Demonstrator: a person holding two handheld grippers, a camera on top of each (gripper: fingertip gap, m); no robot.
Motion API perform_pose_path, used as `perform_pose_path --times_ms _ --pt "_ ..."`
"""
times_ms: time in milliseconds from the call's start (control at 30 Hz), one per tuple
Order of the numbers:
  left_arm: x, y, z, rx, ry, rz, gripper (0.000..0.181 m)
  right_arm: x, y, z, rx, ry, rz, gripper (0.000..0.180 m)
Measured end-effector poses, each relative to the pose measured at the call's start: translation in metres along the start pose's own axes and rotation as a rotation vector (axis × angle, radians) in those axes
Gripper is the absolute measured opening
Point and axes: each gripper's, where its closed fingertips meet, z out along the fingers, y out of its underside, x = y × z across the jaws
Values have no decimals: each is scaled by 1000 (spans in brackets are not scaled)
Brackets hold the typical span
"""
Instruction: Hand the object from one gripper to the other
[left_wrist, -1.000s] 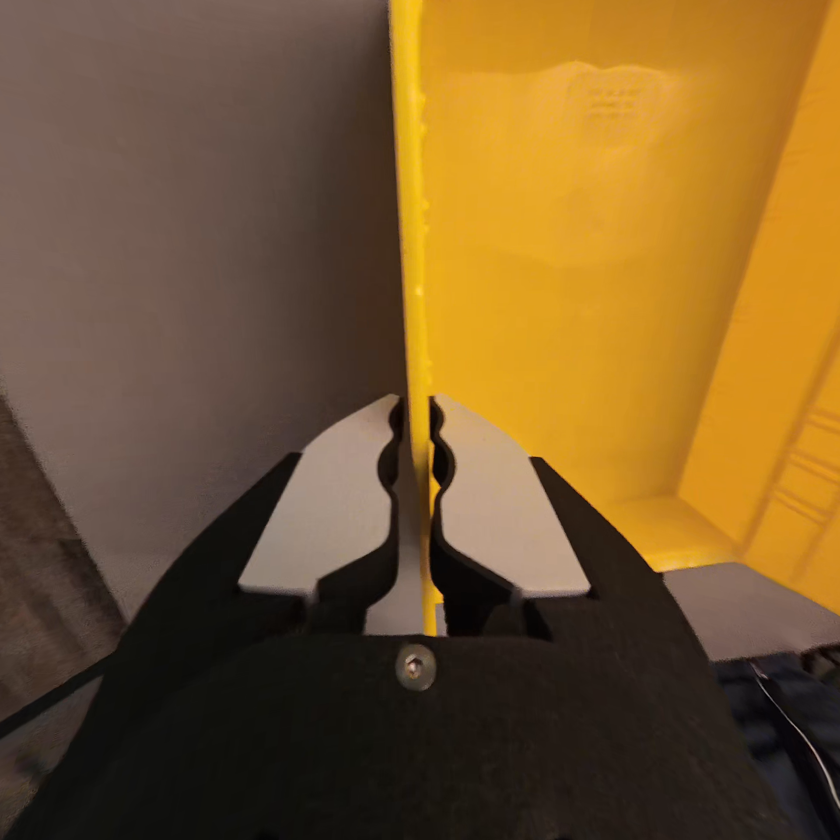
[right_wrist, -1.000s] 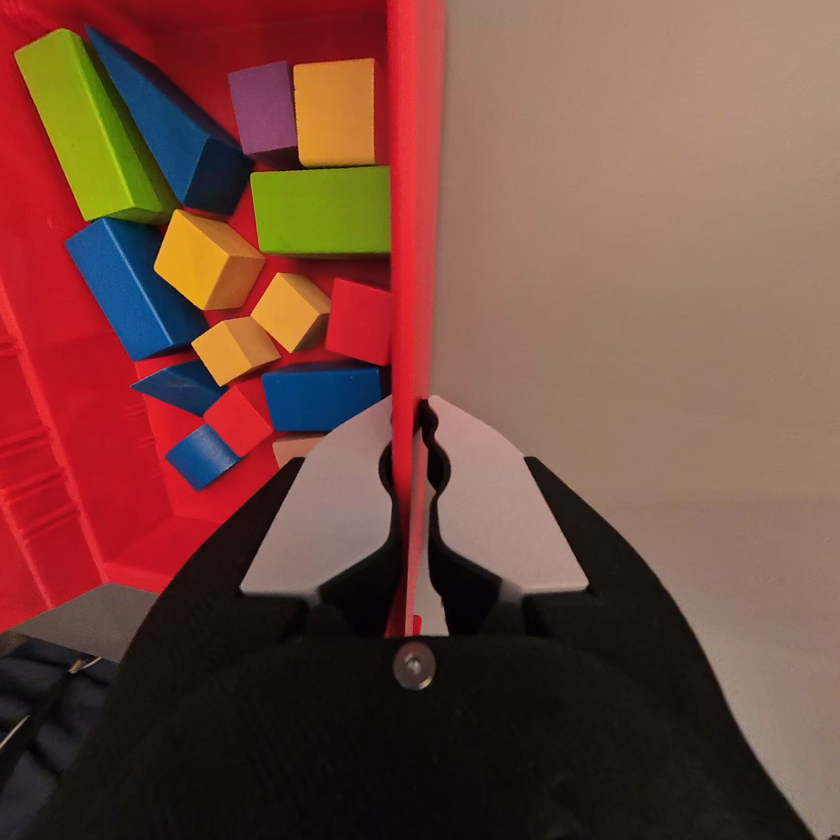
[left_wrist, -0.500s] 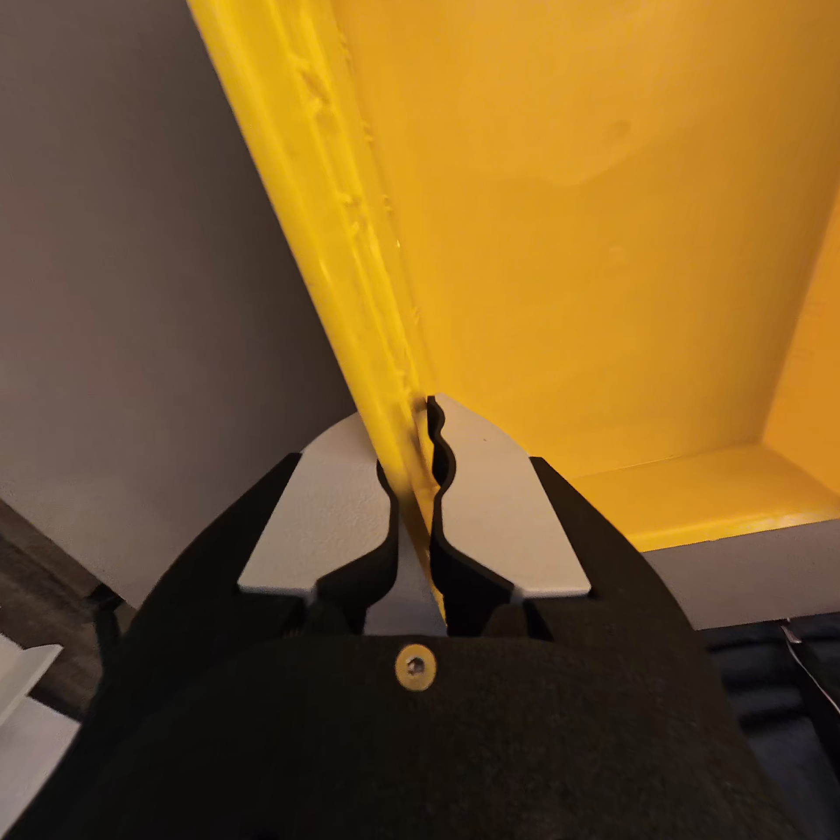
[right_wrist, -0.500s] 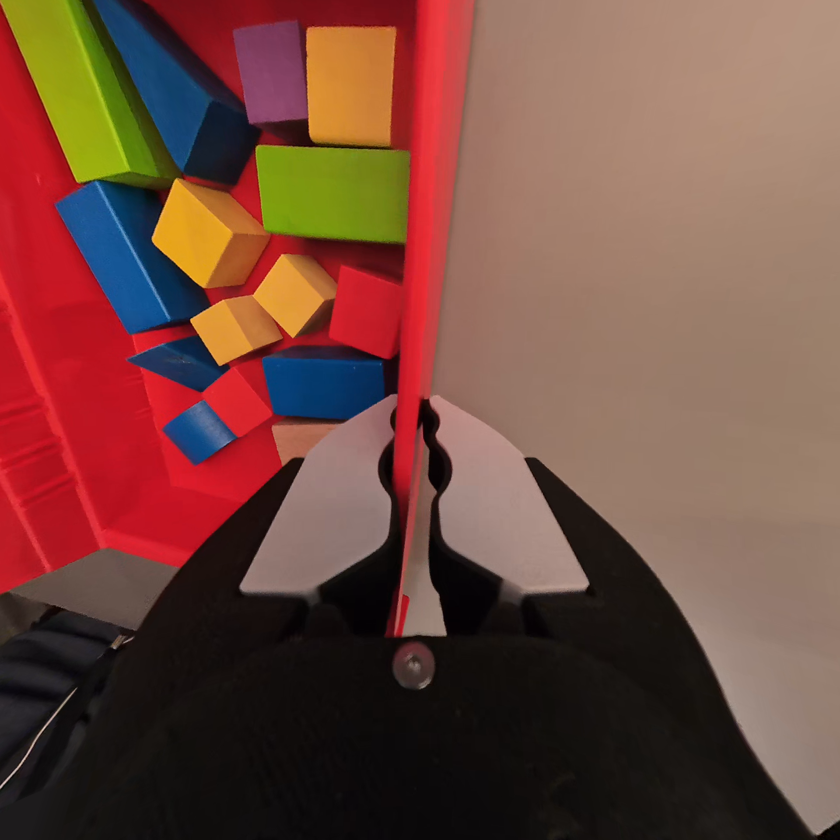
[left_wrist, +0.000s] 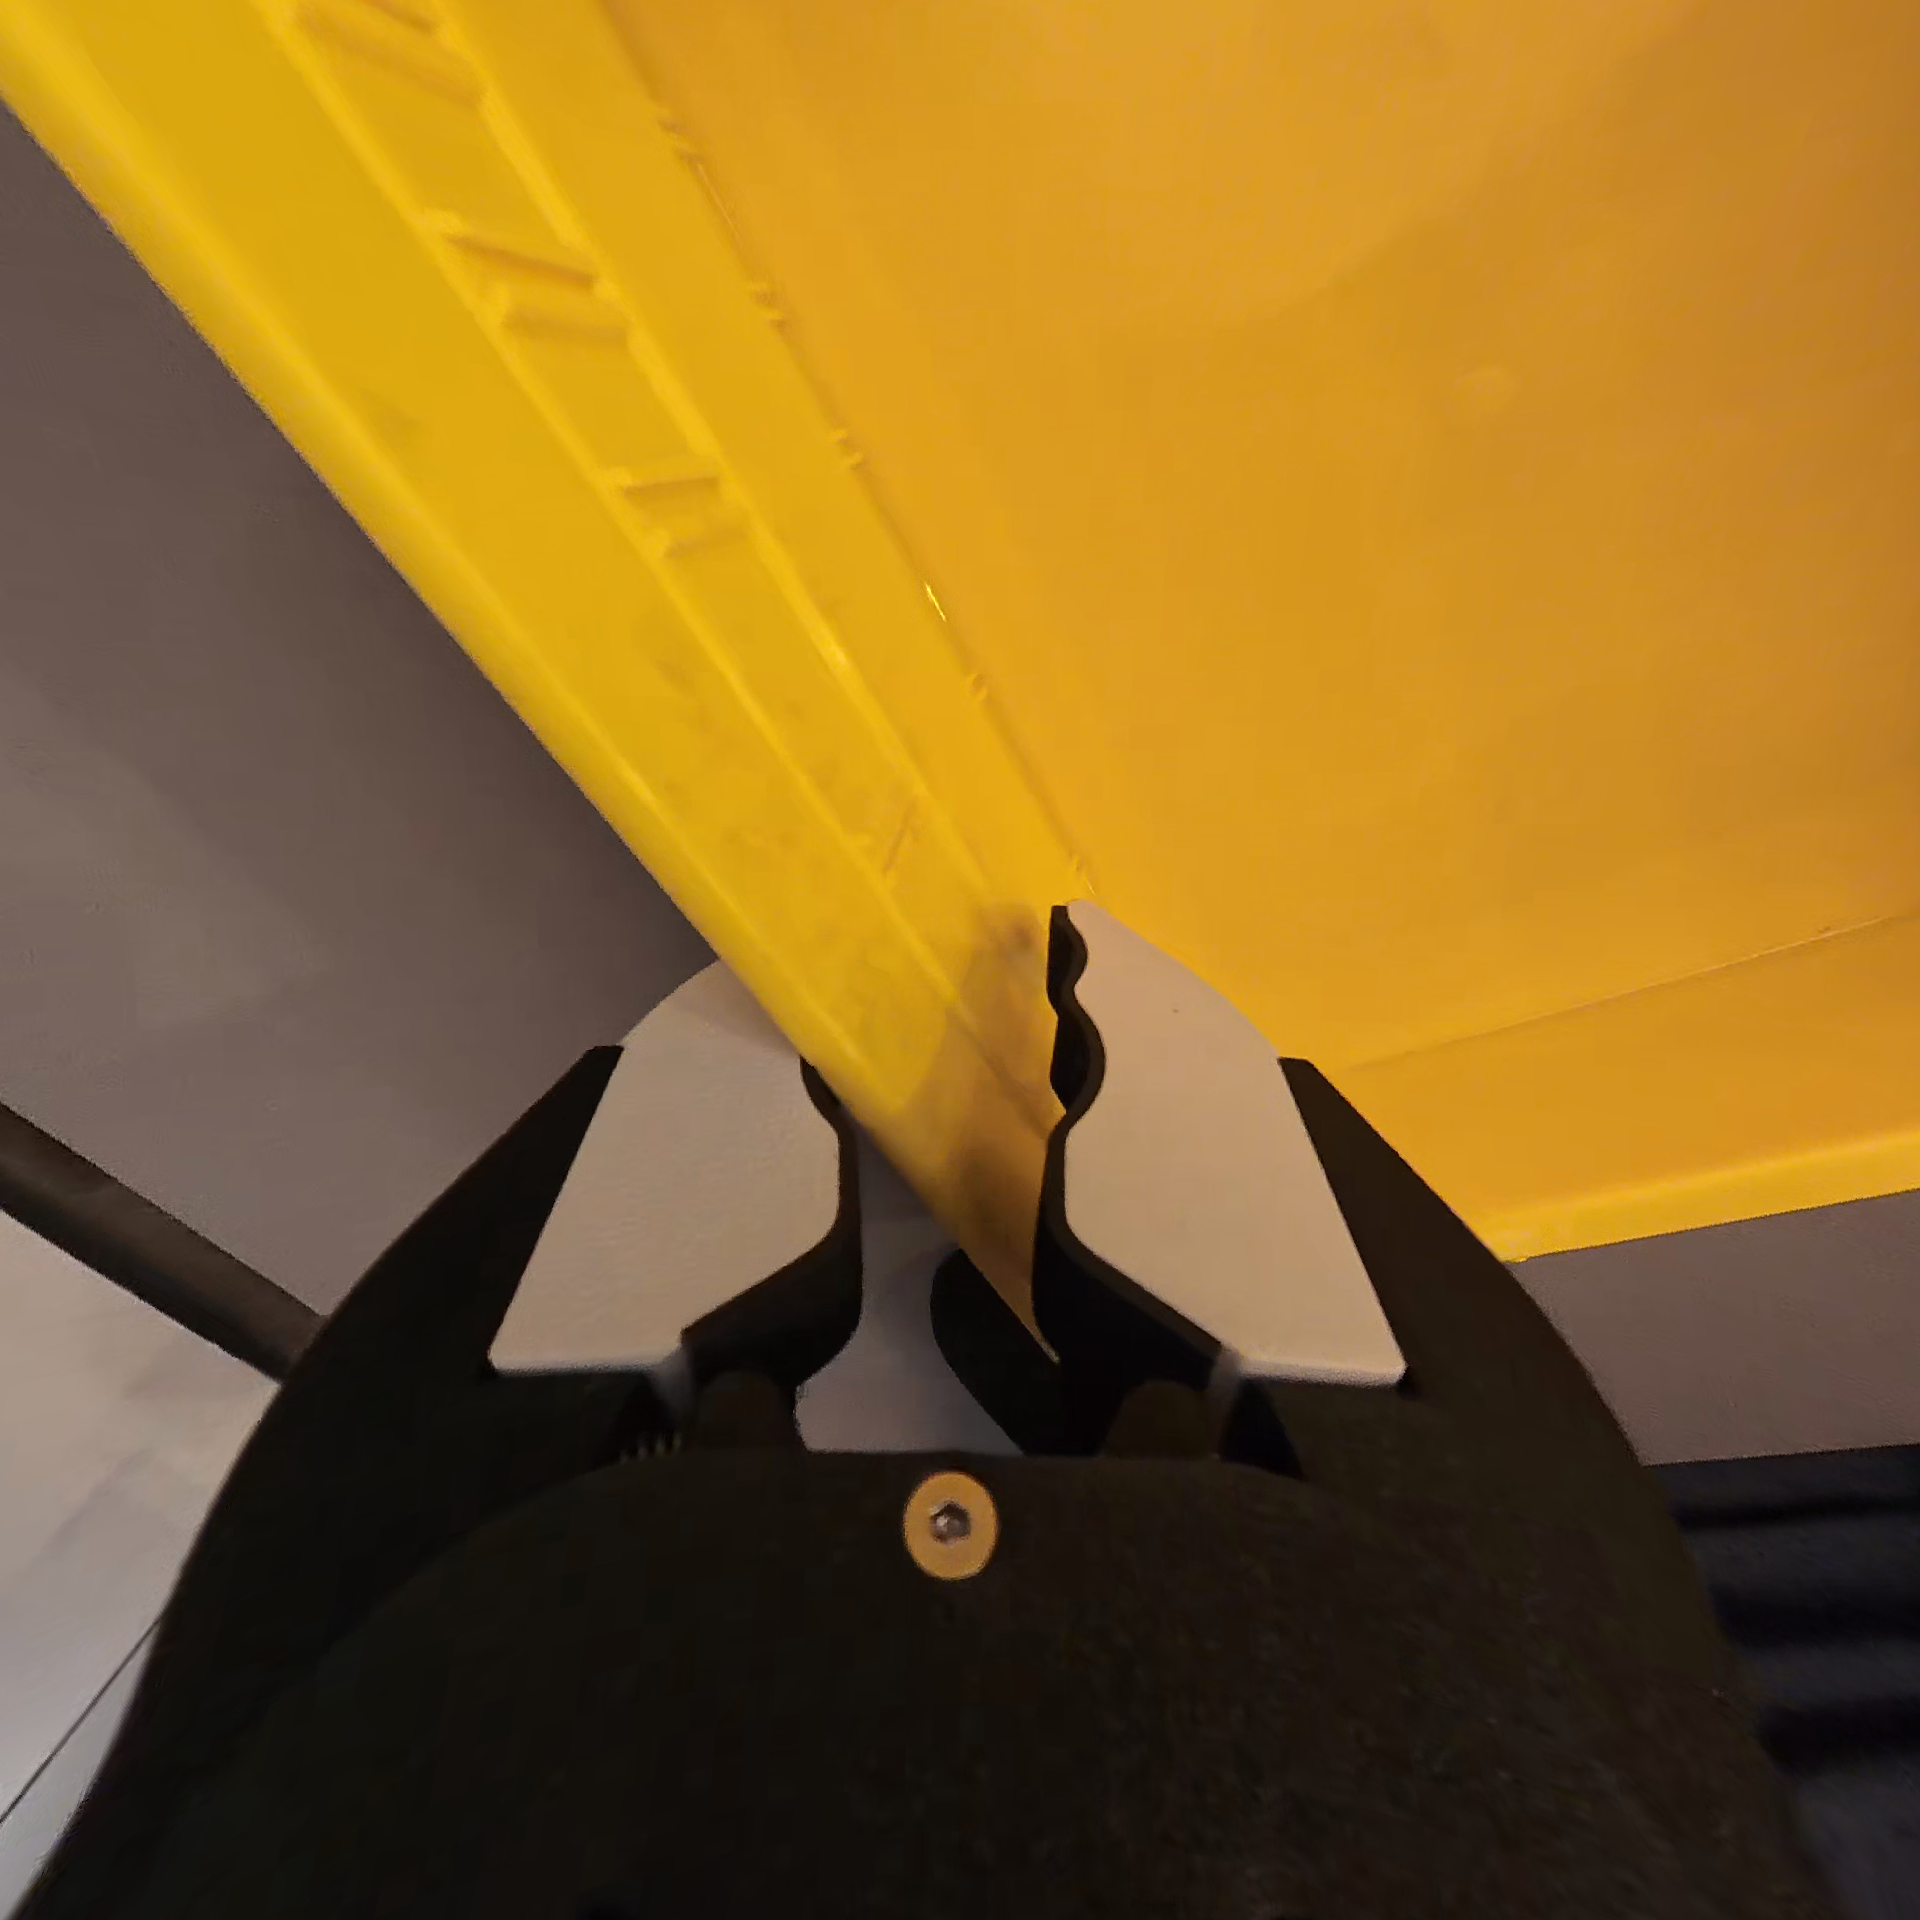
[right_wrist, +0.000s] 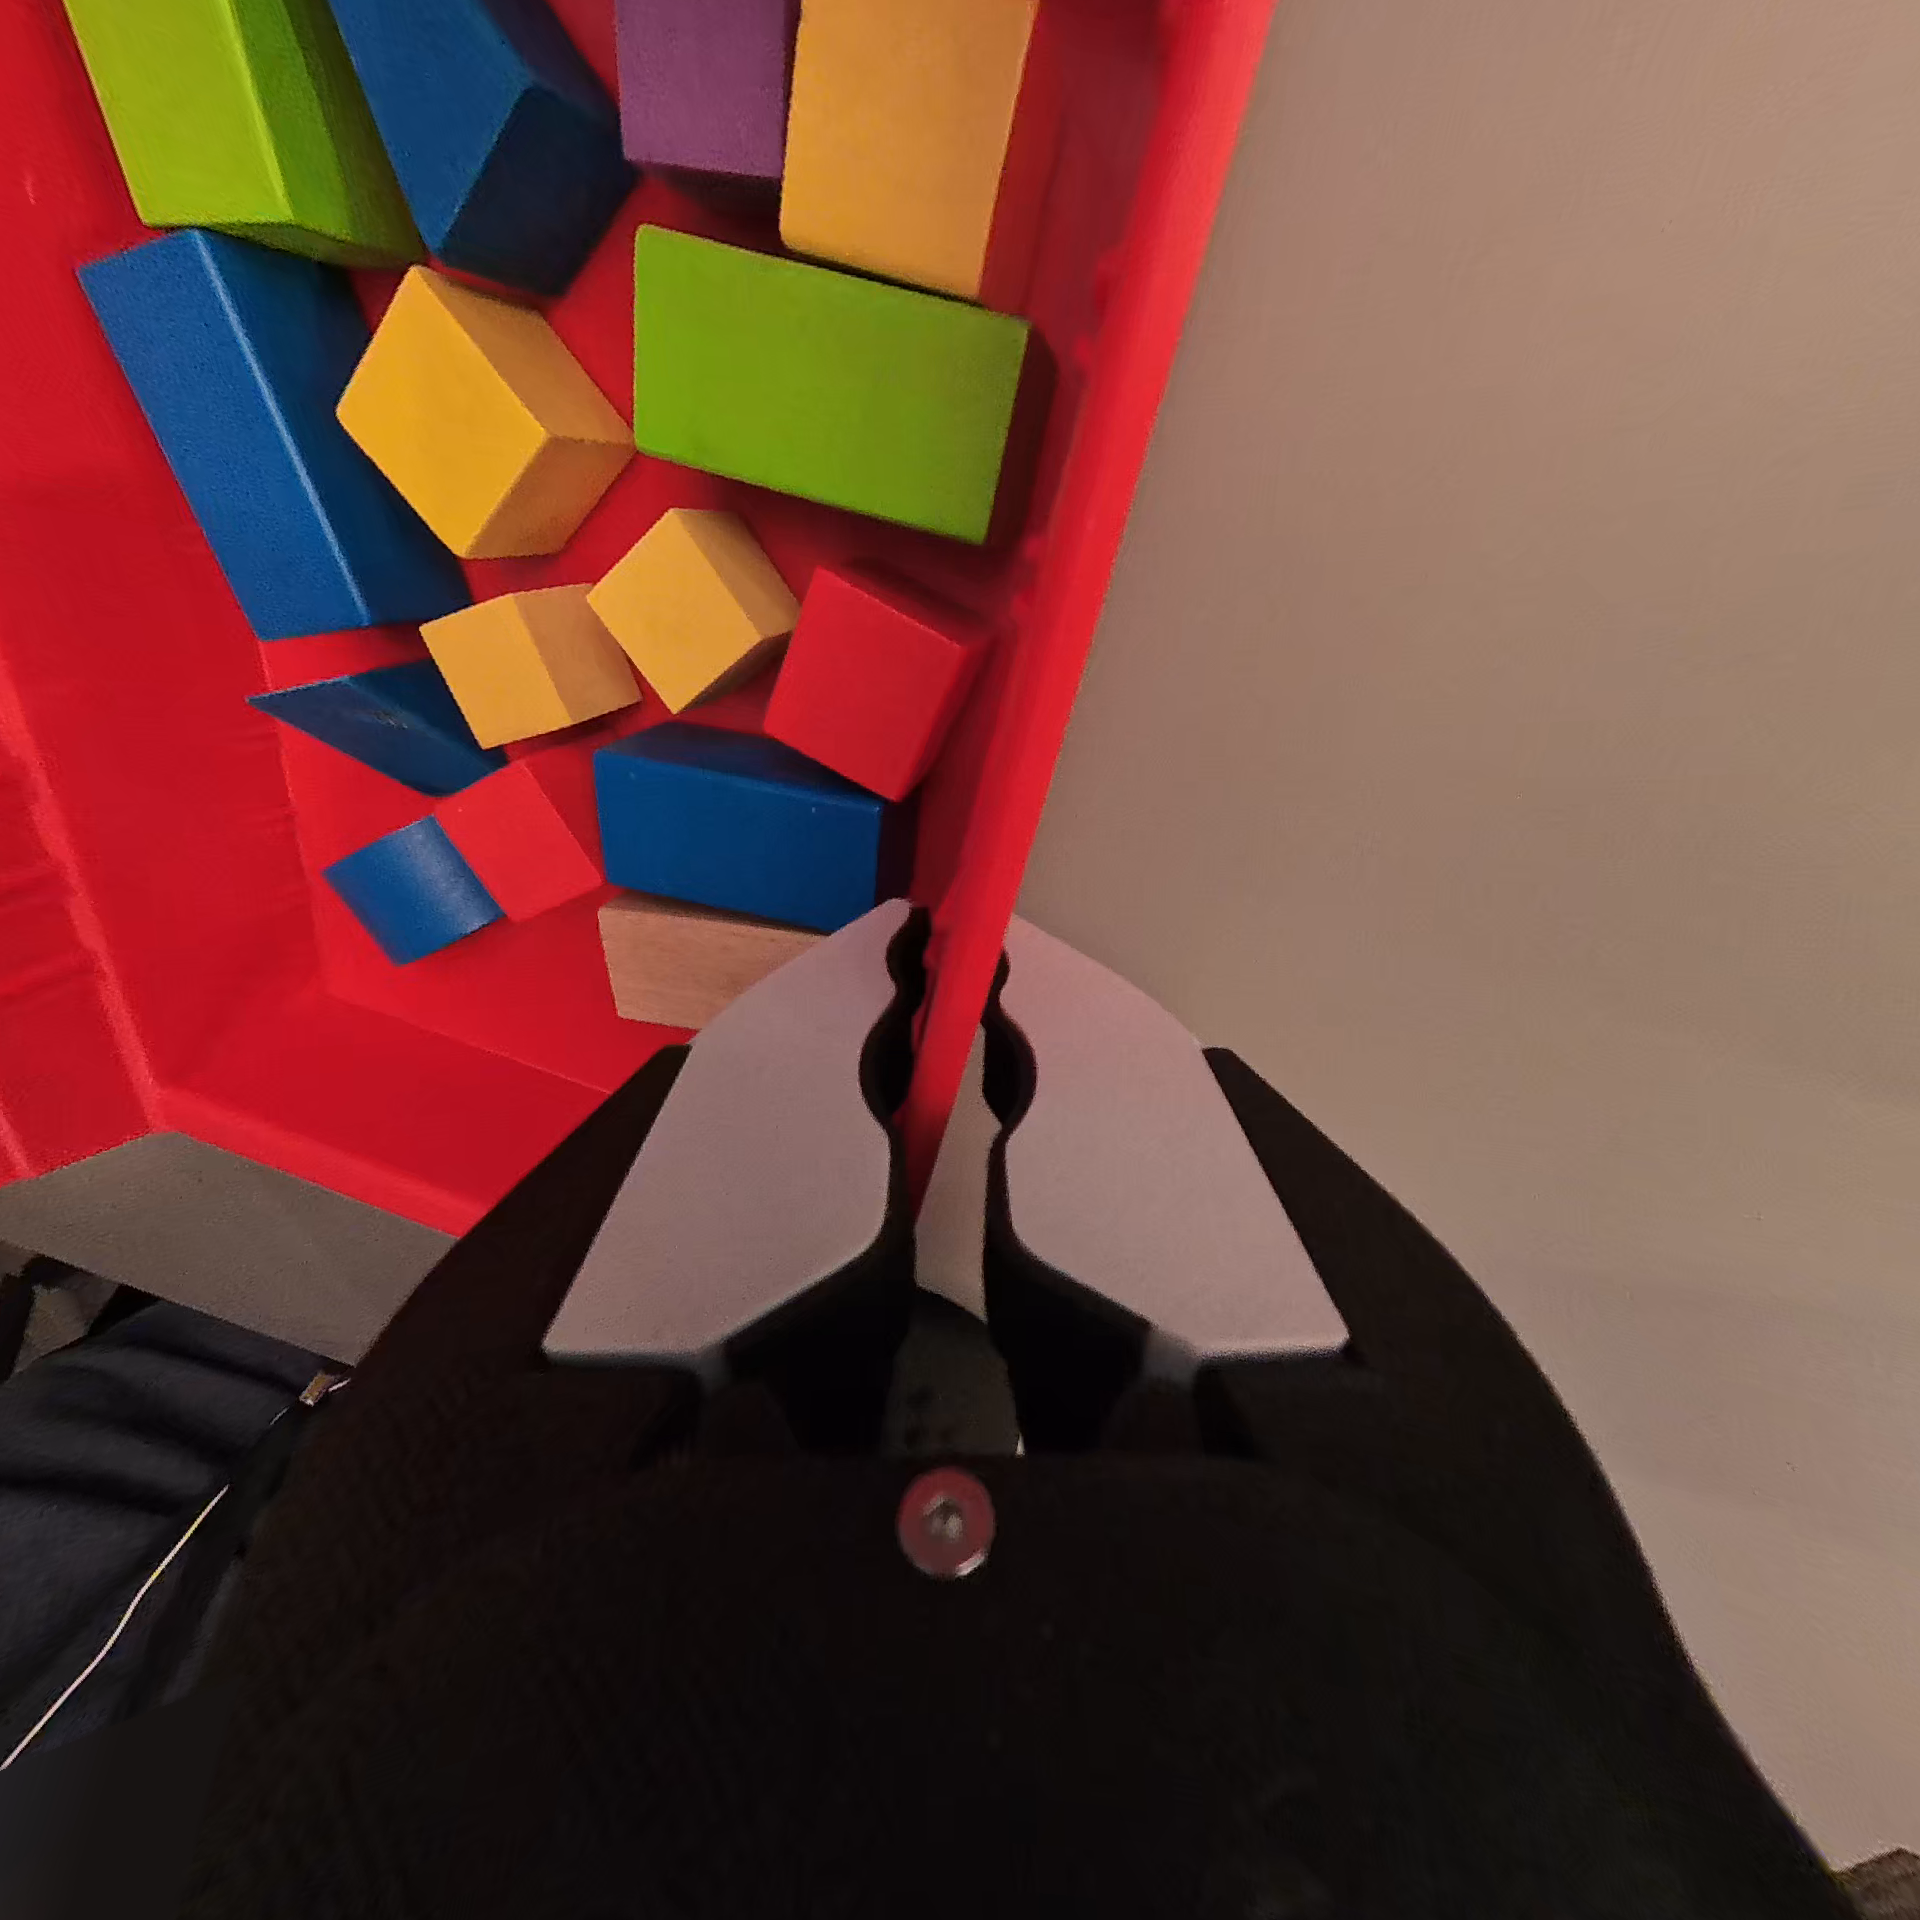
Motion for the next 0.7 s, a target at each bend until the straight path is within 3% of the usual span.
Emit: perform_pose_path --times_ms 500,700 --pt "13 -4 -2 19 44 37 37 -1 0 1 -6 -9 -3 9" --pt "7 -12 -25 139 61 36 37 -1 -6 -8 46 -12 -11 11"
